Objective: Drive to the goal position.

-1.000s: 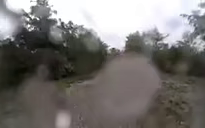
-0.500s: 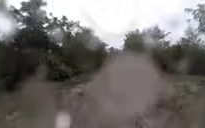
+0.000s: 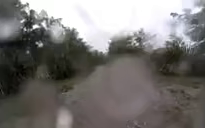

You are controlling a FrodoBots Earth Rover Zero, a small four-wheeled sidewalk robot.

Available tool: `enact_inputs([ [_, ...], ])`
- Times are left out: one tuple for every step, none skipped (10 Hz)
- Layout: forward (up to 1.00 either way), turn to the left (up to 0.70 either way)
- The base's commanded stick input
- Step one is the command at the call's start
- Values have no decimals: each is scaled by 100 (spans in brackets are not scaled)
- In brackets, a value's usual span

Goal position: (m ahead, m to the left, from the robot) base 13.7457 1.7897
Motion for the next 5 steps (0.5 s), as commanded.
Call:
enact_inputs([
  [85, 0],
  [85, 0],
  [85, 0],
  [85, 0],
  [85, 0],
])
